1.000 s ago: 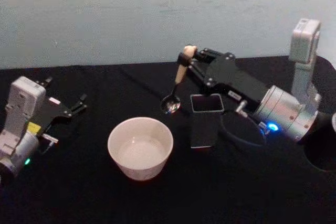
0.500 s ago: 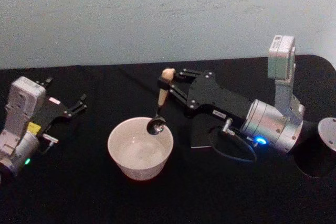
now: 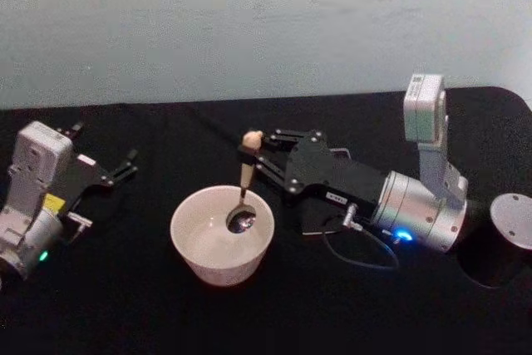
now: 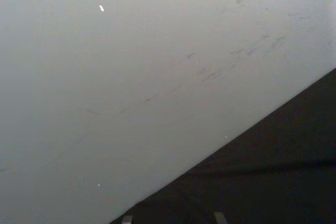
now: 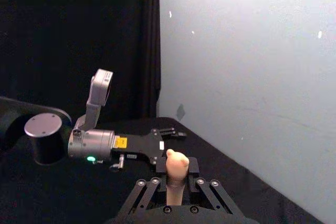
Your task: Pick up the stirring spoon with one hand, stir inside the cup, then place it back in its original position.
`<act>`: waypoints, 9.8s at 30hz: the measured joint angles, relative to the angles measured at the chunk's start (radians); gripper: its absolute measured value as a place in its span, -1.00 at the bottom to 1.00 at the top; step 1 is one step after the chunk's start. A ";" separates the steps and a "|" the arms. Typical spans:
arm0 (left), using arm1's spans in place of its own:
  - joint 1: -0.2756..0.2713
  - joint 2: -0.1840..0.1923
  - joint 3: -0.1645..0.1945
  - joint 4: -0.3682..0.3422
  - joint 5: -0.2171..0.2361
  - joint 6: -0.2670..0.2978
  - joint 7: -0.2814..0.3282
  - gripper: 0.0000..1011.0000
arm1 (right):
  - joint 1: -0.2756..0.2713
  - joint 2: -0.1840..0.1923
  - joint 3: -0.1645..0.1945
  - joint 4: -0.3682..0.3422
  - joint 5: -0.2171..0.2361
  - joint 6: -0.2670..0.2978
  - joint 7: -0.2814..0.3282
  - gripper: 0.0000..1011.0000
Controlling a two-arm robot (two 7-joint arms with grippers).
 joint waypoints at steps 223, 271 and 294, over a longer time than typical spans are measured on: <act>0.000 0.000 0.000 0.000 0.000 0.000 0.000 0.98 | 0.156 -0.122 -0.087 0.273 -0.115 0.034 0.008 -0.58; 0.000 0.000 0.000 0.000 0.000 0.000 0.000 0.98 | 0.170 -0.134 -0.118 0.271 -0.088 0.038 0.030 -0.57; 0.000 0.000 0.000 0.000 0.000 0.000 0.000 0.98 | 0.118 -0.070 -0.045 0.165 -0.047 0.058 0.008 -0.58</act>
